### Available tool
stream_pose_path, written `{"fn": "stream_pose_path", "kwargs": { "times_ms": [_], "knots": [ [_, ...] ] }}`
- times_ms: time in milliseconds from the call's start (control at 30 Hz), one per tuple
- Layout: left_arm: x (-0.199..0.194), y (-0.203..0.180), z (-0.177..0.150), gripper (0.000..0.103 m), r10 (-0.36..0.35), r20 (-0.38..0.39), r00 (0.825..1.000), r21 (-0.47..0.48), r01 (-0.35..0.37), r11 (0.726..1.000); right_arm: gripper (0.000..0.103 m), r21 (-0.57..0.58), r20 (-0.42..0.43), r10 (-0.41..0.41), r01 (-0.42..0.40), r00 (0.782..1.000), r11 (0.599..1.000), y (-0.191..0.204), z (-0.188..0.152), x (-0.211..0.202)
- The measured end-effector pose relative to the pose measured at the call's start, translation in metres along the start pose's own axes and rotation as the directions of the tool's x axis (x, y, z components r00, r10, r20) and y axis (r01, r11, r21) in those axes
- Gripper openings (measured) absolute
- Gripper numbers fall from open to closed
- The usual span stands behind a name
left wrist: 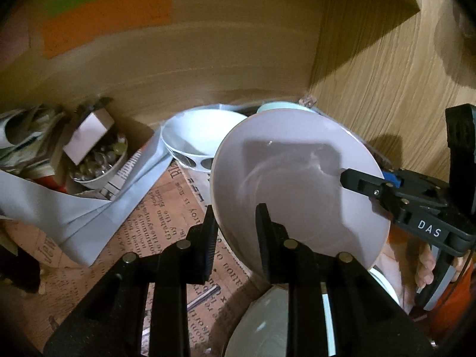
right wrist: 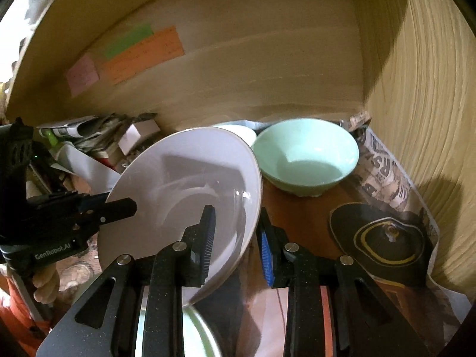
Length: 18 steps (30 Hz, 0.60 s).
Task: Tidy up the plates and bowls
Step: 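Lift the mauve bowl with both tools and carry it toward the wine bottle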
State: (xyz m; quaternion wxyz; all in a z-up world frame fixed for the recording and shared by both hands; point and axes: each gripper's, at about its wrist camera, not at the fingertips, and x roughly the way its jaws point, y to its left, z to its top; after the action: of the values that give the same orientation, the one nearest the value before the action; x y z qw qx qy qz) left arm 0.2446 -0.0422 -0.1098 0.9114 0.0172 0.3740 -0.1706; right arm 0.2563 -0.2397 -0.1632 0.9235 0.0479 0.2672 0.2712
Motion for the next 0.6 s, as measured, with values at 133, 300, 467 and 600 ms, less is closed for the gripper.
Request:
{"fn": "stream_pose_path", "kwargs": {
  "times_ms": [133, 300, 467, 600],
  "knots": [
    [-0.017, 0.003, -0.003, 0.025, 0.005, 0.028, 1.000, -0.011, -0.005, 1.000, 0.025, -0.015, 0.023, 0.014, -0.014, 1.000, 1.000, 0.011, 0.000, -0.010],
    [-0.039, 0.009, -0.012, 0.025, 0.015, 0.060, 0.998, -0.027, -0.014, 1.000, 0.025, -0.042, 0.040, 0.029, -0.028, 0.999, 0.999, 0.028, -0.003, -0.019],
    [-0.062, 0.014, -0.023, 0.025, 0.036, 0.094, 0.995, -0.036, -0.033, 0.999, 0.025, -0.061, 0.046, 0.053, -0.050, 0.998, 0.997, 0.044, -0.008, -0.025],
    [-0.076, 0.021, -0.035, 0.025, 0.054, 0.105, 0.993, -0.047, -0.049, 0.998, 0.025, -0.076, 0.049, 0.073, -0.069, 0.996, 0.995, 0.057, -0.011, -0.029]
  ]
}}
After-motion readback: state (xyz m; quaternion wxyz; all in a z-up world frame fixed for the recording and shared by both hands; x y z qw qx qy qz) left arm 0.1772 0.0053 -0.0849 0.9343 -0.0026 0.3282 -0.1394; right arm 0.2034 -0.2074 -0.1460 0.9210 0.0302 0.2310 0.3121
